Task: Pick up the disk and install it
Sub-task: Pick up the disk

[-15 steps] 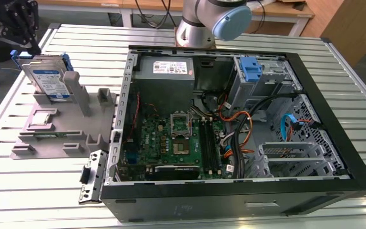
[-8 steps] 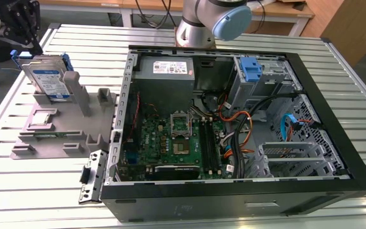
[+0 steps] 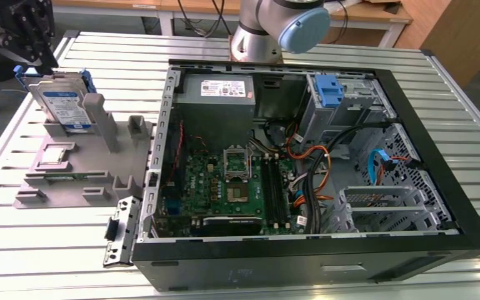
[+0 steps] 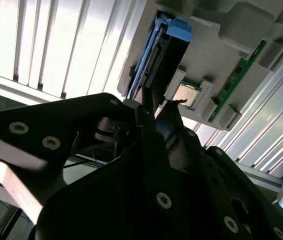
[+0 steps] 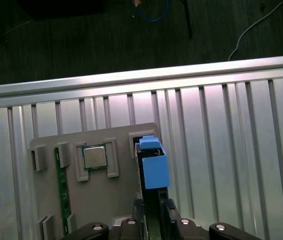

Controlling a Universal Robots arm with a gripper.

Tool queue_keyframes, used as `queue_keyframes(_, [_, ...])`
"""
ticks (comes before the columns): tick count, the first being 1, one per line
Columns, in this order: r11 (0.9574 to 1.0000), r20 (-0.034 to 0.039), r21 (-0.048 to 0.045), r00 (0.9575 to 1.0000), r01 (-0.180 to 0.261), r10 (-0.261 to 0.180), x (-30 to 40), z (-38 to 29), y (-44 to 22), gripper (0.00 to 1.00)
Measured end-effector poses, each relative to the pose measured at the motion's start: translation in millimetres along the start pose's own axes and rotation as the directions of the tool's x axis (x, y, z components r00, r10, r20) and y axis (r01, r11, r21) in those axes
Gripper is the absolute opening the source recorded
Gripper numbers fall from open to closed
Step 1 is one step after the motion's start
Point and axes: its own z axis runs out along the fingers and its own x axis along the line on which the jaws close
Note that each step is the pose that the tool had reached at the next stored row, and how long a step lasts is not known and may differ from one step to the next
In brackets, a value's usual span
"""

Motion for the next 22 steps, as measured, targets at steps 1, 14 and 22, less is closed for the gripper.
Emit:
queue_keyframes(1, [1.0,0.0,0.0,1.0,0.0,0.0,0.0,0.0,0.0,0.29])
queue_keyframes(14, [1.0,0.0,-0.0001,1.0,0.0,0.0,0.2,8.0,-0.4,0.53])
queue_keyframes(22, [1.0,0.0026,-0.0003,1.0,0.0,0.0,0.5,20.5,-0.7,0.53])
